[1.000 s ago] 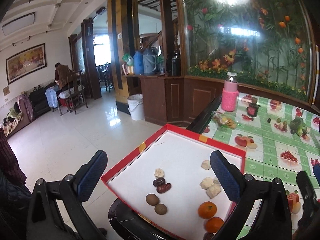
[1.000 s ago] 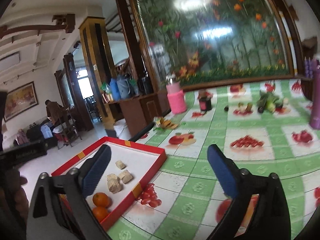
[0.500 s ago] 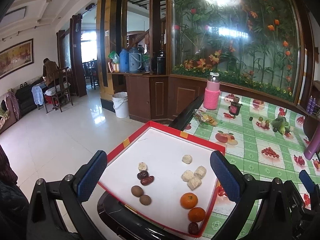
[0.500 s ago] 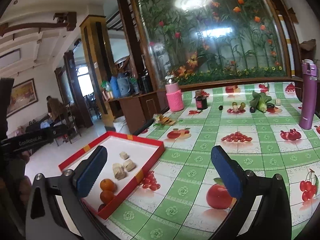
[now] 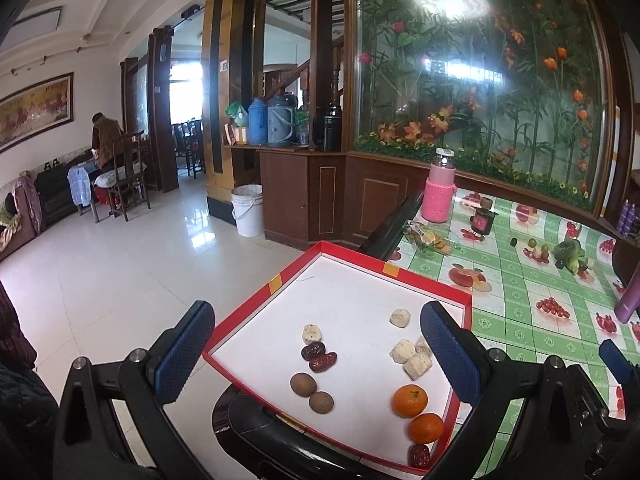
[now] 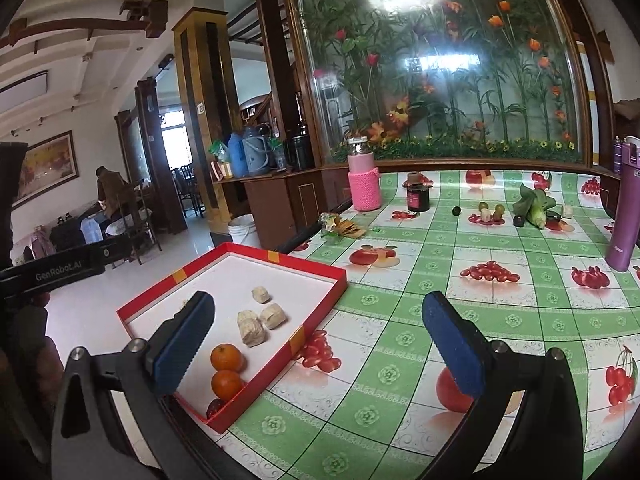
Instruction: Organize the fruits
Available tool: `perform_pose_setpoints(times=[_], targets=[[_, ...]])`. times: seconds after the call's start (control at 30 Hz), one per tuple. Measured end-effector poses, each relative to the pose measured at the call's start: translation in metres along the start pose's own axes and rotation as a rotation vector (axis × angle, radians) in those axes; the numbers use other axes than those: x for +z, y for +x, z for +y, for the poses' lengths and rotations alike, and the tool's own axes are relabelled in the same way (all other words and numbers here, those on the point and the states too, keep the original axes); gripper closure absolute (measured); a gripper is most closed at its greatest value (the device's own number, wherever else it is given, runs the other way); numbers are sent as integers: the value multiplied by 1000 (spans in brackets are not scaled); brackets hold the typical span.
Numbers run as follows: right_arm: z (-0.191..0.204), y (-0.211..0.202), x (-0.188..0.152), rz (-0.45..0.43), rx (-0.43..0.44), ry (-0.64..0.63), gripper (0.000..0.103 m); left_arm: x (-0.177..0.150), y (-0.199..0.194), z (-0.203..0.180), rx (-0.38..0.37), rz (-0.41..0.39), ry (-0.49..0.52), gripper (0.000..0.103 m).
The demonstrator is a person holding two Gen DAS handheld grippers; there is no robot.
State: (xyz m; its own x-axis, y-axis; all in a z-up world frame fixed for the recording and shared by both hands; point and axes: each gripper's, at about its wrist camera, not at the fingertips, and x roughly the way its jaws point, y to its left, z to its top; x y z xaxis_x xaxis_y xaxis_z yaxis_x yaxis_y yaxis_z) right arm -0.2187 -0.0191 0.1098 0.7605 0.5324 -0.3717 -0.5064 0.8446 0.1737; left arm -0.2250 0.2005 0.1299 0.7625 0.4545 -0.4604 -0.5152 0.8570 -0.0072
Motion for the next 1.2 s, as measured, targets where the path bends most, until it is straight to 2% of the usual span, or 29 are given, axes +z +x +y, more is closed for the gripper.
perform_pose_setpoints(times=[0.17,0.4,0.67,0.93,1.2], targets=[[8,6,-2,19,18,2,0,-3,-1,-12,46,-42,113,0],[12,13,-6,49,17,-4,0,-4,-1,-6,-9,-33,80,0],[13,13,-5,42,2,-3,0,-6,4,-12,-25,-9,98,0],[12,20,-6,70,1,18,0,-10,6,-10,-51,16,100,0],[23,23,-7,80,-3,-11,0,-12,10,-9,-66,29,99,0]])
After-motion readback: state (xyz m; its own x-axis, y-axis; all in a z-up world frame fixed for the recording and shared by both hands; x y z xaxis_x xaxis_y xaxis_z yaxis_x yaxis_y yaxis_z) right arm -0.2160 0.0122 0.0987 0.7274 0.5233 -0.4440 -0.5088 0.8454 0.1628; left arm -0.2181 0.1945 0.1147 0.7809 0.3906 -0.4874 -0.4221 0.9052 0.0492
